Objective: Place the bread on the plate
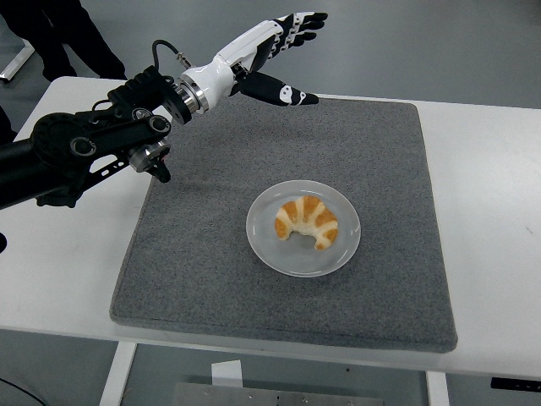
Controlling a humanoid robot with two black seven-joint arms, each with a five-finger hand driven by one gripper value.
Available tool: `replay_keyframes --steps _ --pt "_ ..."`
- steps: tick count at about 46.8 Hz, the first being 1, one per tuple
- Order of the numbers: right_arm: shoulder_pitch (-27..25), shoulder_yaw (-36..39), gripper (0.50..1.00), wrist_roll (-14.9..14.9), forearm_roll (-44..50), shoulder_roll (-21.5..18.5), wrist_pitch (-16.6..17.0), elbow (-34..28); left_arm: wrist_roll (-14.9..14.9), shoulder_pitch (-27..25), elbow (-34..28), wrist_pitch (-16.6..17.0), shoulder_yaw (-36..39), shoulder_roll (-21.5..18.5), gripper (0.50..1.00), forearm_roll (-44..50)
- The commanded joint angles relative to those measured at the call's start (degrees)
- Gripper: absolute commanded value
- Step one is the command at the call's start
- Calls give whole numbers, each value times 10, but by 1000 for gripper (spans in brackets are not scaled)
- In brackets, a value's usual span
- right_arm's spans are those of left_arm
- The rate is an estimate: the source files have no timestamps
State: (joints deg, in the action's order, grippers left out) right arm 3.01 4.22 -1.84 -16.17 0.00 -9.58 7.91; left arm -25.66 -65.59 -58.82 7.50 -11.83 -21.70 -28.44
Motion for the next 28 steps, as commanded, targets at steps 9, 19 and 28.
replay_keyframes --steps 9,19,28 --pt "0 0 952 0 0 0 0 0 3 23 32 1 -32 2 1000 148" --pt "0 0 952 0 1 0 0 0 3 23 36 6 -35 -13 1000 274" --pt "-1 1 952 0 -1 0 0 0 23 40 46 6 -69 -27 1000 355"
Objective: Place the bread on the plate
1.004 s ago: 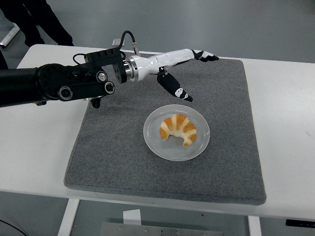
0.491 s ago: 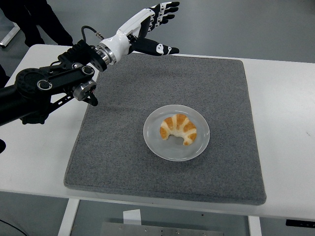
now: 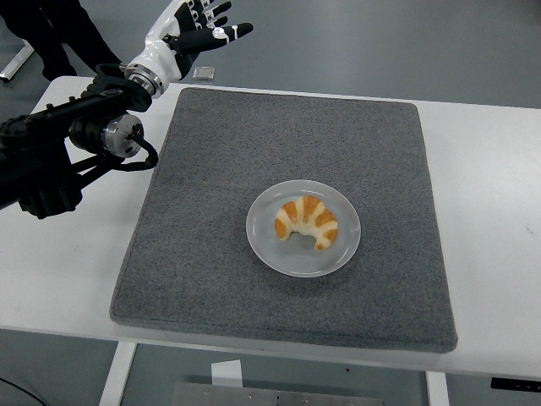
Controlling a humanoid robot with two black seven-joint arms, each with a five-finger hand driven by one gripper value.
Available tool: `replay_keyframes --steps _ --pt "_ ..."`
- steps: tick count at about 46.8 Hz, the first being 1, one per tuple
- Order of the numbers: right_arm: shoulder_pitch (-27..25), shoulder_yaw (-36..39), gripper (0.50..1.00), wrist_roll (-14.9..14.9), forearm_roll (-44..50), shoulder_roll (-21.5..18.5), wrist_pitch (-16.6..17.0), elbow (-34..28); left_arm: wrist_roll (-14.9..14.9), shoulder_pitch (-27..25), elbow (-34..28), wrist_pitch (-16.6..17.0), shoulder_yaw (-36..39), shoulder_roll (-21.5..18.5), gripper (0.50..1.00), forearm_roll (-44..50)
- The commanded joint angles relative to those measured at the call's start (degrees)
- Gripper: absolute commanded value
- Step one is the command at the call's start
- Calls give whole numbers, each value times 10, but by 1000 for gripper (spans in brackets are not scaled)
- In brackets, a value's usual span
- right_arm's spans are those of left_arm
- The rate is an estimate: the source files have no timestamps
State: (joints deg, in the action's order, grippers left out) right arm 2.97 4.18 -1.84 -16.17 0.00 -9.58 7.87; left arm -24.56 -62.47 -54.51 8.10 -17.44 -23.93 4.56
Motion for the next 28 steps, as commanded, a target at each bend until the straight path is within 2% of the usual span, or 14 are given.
replay_keyframes --steps 1,17,28 --pt "-1 1 952 0 0 0 0 0 16 10 3 0 -18 -8 1000 32" --pt "0 2 952 0 -1 0 1 0 29 109 6 1 -161 -9 1000 55" --pt "0 3 952 0 -1 0 1 3 27 132 55 8 -201 21 1000 106"
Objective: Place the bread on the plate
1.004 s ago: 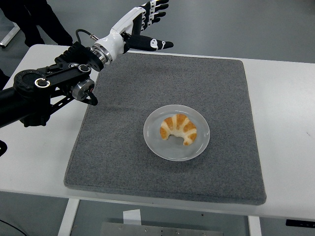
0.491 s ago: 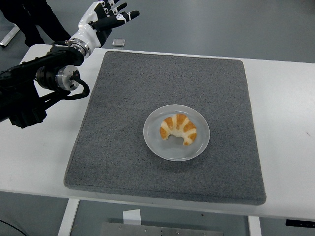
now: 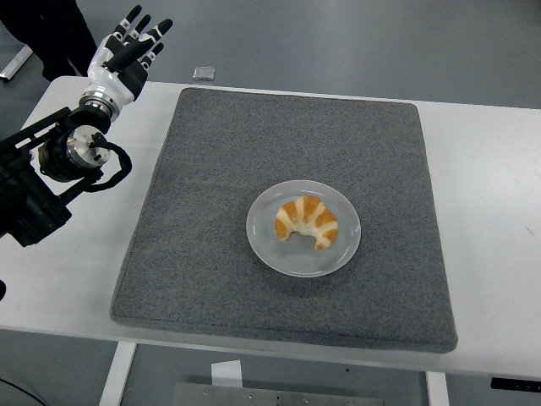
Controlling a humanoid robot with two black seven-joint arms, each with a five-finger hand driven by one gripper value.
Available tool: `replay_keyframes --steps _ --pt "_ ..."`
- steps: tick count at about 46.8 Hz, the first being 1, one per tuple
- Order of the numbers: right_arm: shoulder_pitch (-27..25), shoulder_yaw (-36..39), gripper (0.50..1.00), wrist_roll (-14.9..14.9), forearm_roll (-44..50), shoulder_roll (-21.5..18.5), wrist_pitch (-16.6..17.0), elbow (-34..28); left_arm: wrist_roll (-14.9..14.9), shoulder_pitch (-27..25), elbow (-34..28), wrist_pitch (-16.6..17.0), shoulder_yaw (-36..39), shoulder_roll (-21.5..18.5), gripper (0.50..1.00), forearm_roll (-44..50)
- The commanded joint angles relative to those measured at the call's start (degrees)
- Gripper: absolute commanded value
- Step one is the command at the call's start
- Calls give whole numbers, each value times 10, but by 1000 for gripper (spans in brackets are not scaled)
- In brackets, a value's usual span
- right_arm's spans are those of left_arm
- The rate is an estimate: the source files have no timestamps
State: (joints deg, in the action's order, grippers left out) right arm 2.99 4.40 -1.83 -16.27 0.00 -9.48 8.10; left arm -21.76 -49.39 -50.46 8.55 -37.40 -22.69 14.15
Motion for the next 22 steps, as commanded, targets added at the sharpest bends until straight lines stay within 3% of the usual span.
replay_keyframes --steps 1,22 --pt "0 1 952 0 0 0 0 1 -1 1 19 4 -2 12 1000 12" --pt "0 5 952 0 -9 0 -2 1 -4 -1 80 3 -44 75 1000 6"
